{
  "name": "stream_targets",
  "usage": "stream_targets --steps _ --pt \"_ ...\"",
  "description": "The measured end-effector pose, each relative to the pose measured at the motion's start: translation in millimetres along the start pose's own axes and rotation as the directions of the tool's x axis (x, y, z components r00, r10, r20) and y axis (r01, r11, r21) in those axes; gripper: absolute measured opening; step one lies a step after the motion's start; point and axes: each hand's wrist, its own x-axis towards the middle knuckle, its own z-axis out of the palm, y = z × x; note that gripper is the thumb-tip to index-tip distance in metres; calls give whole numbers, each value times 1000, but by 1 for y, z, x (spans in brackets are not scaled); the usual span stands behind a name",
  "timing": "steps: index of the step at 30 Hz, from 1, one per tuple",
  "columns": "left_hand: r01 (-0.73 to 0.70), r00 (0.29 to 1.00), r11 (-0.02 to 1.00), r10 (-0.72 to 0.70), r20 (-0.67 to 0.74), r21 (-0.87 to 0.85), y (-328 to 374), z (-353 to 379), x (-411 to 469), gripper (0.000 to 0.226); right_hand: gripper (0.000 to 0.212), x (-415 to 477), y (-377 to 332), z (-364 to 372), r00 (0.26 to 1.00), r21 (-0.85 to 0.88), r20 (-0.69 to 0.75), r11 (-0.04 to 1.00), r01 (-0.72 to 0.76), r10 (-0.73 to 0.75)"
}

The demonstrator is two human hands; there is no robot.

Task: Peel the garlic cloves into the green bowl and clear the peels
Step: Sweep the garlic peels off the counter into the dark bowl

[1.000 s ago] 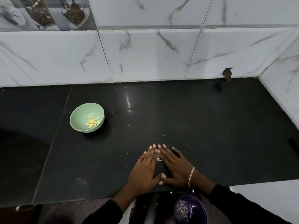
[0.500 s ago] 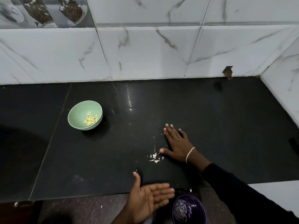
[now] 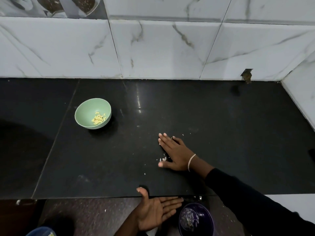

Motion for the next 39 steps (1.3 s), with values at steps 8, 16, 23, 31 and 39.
stream_targets --steps 8,16,23,31,39 --pt "10 1000 997 -10 1 73 2 -12 7 153 90 -67 -35 23 960 -54 59 960 276 -273" --pt "-15 997 991 4 80 136 4 -14 6 155 77 -33 -36 -20 929 940 -78 337 -52 361" --pt "-7 993 997 -2 118 79 1 -19 8 155 100 20 -9 -27 834 936 322 -283 -210 448" --pt "15 991 997 -24 130 71 -1 -21 8 154 81 -59 -63 -4 880 914 405 -107 -391 249" --pt "38 994 998 -44 105 56 2 -18 8 151 89 -19 72 -29 879 124 -181 897 -424 441"
